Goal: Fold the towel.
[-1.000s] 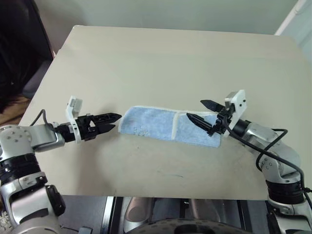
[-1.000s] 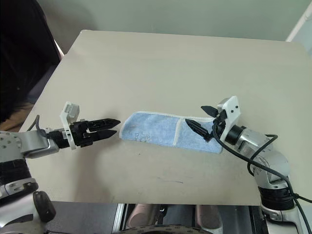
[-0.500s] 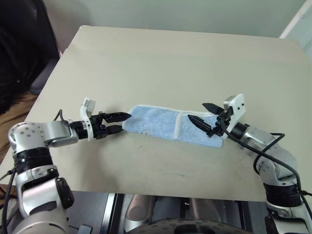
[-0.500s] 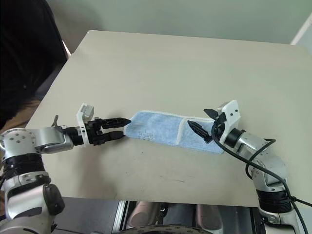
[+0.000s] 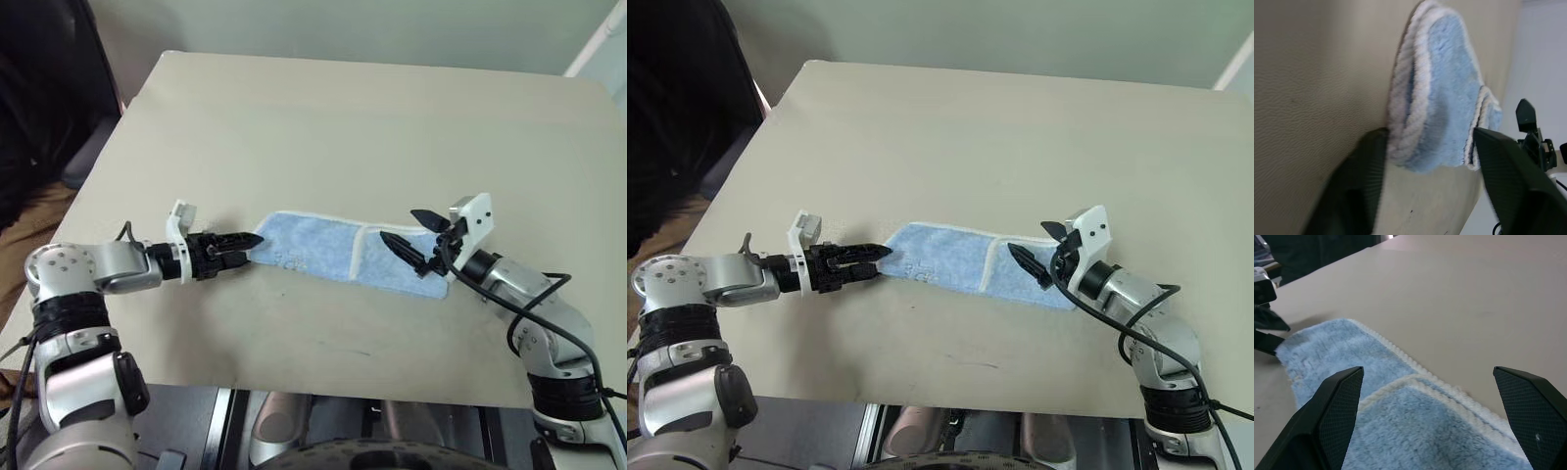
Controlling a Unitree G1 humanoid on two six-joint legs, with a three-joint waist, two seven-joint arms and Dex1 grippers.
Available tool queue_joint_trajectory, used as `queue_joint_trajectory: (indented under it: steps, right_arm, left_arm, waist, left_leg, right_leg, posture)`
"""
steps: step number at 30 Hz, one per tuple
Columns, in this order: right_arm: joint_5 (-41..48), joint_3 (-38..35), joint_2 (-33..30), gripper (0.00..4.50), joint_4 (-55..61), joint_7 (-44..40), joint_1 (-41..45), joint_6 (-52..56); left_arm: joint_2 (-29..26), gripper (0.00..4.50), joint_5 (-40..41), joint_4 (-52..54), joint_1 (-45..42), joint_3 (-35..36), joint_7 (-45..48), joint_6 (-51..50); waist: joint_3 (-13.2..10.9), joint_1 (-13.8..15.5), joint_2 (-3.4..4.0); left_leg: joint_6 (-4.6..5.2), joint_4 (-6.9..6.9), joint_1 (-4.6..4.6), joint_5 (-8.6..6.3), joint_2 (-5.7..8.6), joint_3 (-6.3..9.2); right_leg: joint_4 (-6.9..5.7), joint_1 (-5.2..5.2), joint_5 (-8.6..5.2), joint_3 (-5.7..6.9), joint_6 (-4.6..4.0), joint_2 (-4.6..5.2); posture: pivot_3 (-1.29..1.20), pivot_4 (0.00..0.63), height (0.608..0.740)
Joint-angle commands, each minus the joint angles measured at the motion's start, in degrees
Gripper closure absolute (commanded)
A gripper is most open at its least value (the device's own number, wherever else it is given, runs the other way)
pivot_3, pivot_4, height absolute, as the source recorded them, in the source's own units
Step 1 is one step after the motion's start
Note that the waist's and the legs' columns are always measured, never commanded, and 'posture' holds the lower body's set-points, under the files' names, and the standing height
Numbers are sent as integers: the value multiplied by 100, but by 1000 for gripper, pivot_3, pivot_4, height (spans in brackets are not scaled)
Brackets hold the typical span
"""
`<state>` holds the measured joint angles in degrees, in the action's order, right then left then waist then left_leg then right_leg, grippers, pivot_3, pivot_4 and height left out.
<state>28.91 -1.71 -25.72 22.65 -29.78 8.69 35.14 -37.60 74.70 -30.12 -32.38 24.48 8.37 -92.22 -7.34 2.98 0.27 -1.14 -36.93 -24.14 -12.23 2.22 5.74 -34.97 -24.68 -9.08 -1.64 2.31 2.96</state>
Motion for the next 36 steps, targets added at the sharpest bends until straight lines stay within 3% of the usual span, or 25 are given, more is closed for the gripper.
queue_joint_trajectory:
  steps: [1,5,6,19,28,36]
  right_arm:
    - [-28,-106,29,0,83,46,100,-119]
    - [-81,-88,51,0,37,64,103,-153]
    - [-93,-85,52,0,44,64,82,-159]
    - [4,-452,-35,0,181,66,-105,-160]
    - [-85,-660,-216,0,444,98,-482,-208]
    - [-106,-829,-158,0,736,338,-722,-181]
  left_arm:
    - [-78,2914,25,-51,-44,2,125,-28]
    - [-73,4296,-4,-71,-63,7,182,-28]
    - [-88,4445,-25,-83,-75,17,214,-28]
    - [-337,4445,-51,364,-714,-175,1251,-28]
    - [-138,4445,-324,2027,-966,-1313,2070,-27]
    - [538,4445,-965,1752,-1607,-2073,2727,308]
  waist:
    - [0,0,0]
    - [0,0,-1]
    - [0,0,-1]
    - [-9,-3,-14]
    - [-10,-11,-18]
    - [-12,-18,-21]
  left_leg:
    - [2,2,0,1,-2,1]
    - [19,2,0,3,-4,3]
    - [22,2,0,4,-4,4]
    - [-10,2,1,-8,-6,11]
    - [23,-1,1,8,-6,11]
    - [47,-3,1,25,-10,8]
  right_leg:
    - [0,-2,-4,0,-2,-3]
    - [0,-4,-21,0,-2,-11]
    - [1,-3,-23,0,-2,-12]
    - [-6,-2,-15,0,-14,-15]
    - [-3,-2,-18,0,-9,-14]
    - [-5,4,-11,1,1,-8]
  posture:
    - [0,150,740]
    - [0,150,740]
    - [0,150,740]
    - [0,150,740]
    - [0,150,740]
    - [0,150,740]
